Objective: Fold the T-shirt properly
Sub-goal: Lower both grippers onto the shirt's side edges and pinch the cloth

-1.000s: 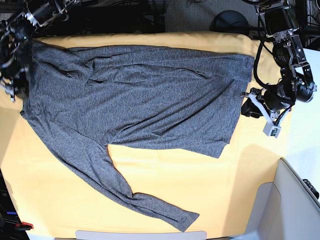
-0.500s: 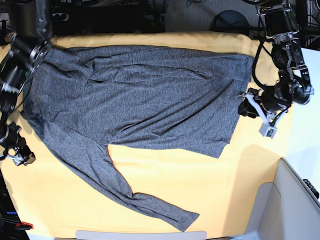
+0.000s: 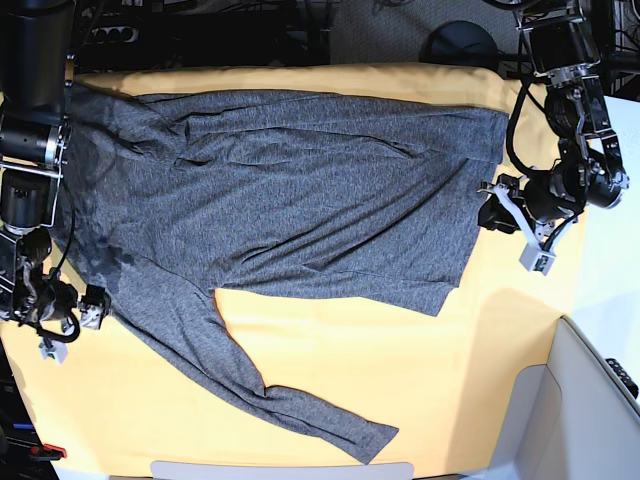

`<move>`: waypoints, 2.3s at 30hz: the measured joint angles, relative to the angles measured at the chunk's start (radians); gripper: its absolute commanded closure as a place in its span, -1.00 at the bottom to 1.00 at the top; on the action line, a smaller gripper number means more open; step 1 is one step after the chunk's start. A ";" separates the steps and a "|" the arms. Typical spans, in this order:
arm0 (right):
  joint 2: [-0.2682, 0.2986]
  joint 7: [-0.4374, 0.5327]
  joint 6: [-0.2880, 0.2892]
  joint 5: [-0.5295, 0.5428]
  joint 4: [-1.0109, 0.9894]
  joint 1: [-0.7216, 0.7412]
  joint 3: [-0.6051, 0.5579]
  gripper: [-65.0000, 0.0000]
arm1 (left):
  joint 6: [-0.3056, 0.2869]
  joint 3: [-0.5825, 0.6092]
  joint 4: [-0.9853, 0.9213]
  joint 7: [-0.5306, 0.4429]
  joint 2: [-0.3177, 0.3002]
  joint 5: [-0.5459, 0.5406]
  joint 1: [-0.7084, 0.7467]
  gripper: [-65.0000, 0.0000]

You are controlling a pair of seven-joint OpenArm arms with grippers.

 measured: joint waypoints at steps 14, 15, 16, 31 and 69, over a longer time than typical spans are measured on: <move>0.138 0.129 0.004 0.001 0.048 -0.053 -0.255 -0.20 | 0.000 0.000 0.000 -0.001 -0.002 -0.001 0.013 0.38; 0.141 0.156 0.004 0.001 0.048 -0.071 -0.255 -0.20 | 0.000 0.000 0.000 0.000 -0.002 0.000 0.016 0.38; 0.142 0.192 0.005 -0.002 0.047 -0.085 -0.255 -0.20 | 0.000 0.000 0.000 0.000 -0.001 0.000 0.019 0.38; 0.140 0.377 0.282 0.013 0.053 -0.214 -0.203 -0.21 | 0.000 0.000 0.000 0.000 0.002 -0.001 0.025 0.38; 0.064 0.444 0.272 0.019 0.080 -0.314 -0.005 -0.08 | 0.000 0.000 0.000 0.000 0.002 0.000 0.024 0.38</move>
